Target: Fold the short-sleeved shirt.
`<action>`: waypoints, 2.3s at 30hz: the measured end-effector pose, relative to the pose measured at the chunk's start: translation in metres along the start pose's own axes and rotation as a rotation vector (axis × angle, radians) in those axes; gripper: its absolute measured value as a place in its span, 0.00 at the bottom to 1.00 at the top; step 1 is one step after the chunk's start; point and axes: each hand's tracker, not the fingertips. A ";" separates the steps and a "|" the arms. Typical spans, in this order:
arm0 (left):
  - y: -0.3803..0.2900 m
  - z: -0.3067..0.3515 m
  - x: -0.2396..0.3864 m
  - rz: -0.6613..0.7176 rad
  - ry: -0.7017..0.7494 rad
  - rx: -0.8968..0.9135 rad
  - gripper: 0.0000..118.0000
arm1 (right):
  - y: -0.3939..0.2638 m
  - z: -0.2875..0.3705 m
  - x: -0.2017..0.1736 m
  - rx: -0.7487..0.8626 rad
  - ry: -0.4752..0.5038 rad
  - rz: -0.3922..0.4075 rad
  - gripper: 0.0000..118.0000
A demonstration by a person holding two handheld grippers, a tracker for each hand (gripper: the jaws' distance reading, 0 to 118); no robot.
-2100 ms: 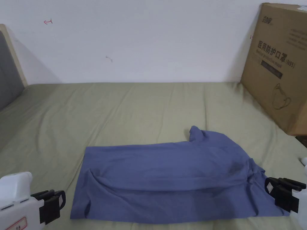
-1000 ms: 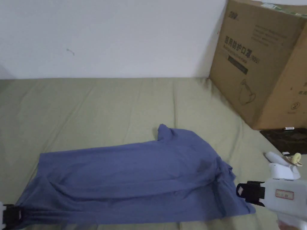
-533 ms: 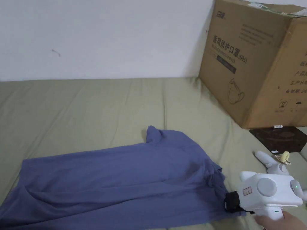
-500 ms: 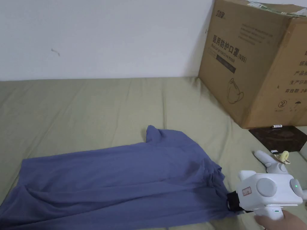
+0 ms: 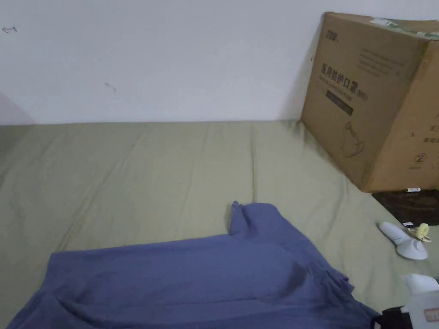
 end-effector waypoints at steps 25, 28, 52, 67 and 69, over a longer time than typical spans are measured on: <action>0.011 0.077 0.027 0.007 -0.117 0.311 0.91 | -0.003 0.058 -0.091 0.317 -0.002 0.144 0.97; 0.025 0.088 0.048 -0.052 -0.117 0.365 0.16 | 0.001 0.070 -0.115 0.438 0.104 0.132 0.50; 0.164 -0.189 -0.042 -0.023 0.042 -0.087 0.99 | 0.066 -0.027 -0.142 0.267 0.092 0.161 0.02; 0.148 -0.103 -0.012 -0.197 -0.068 0.108 0.02 | 0.132 -0.074 -0.133 0.286 0.074 0.156 0.12; 0.147 -0.087 -0.009 -0.202 -0.079 0.130 0.02 | 0.161 -0.093 -0.131 0.296 0.028 0.183 0.34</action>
